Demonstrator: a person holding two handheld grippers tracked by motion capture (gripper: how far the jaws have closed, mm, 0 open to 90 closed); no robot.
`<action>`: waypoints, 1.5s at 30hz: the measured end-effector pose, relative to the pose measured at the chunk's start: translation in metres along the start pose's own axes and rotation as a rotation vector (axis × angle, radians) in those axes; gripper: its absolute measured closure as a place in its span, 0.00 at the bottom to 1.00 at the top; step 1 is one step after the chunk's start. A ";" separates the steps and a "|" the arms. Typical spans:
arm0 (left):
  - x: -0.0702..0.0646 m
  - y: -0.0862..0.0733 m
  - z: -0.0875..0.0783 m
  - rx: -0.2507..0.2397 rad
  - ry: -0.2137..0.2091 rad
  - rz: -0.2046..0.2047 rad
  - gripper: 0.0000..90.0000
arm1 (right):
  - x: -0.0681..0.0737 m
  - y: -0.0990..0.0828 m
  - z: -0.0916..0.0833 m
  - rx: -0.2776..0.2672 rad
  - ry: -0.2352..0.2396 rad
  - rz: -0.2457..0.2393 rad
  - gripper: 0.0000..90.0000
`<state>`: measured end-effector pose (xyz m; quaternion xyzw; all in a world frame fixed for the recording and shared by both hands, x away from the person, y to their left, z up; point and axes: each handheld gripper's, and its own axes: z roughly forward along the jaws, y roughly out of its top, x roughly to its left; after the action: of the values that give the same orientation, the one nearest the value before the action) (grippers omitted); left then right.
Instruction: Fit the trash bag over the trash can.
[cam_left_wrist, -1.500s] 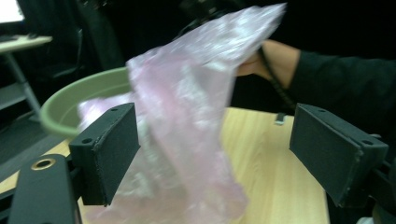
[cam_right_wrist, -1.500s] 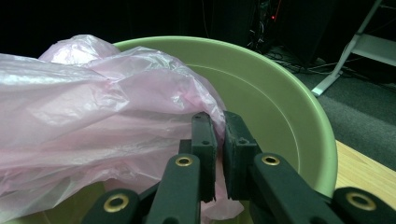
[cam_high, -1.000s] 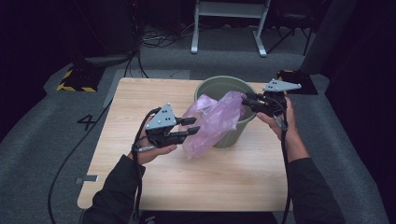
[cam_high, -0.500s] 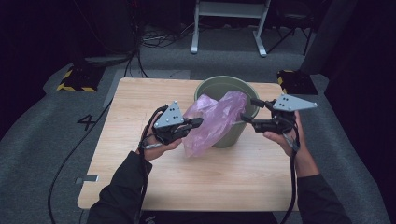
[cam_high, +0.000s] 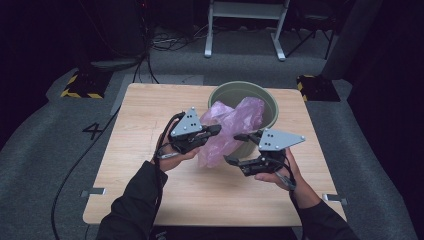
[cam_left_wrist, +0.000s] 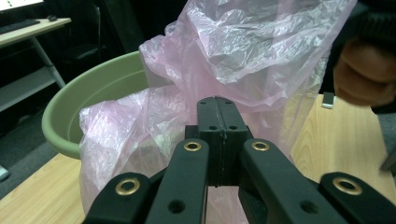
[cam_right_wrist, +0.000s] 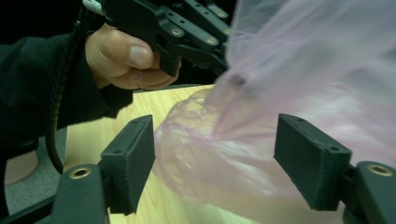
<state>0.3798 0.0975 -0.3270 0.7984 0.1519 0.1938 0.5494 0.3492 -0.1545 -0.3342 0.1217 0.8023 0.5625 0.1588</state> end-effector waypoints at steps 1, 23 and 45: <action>0.000 0.000 0.001 -0.003 -0.002 -0.001 1.00 | 0.001 0.000 0.004 0.004 -0.014 0.002 0.34; 0.000 -0.004 0.005 -0.009 -0.024 -0.017 1.00 | 0.000 -0.005 0.009 -0.042 -0.103 0.019 0.43; 0.010 -0.004 0.001 -0.014 0.037 -0.018 1.00 | -0.012 -0.004 -0.005 -0.021 -0.191 0.048 0.99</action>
<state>0.3891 0.1023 -0.3296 0.7895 0.1680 0.2045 0.5537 0.3584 -0.1653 -0.3350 0.1923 0.7743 0.5605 0.2221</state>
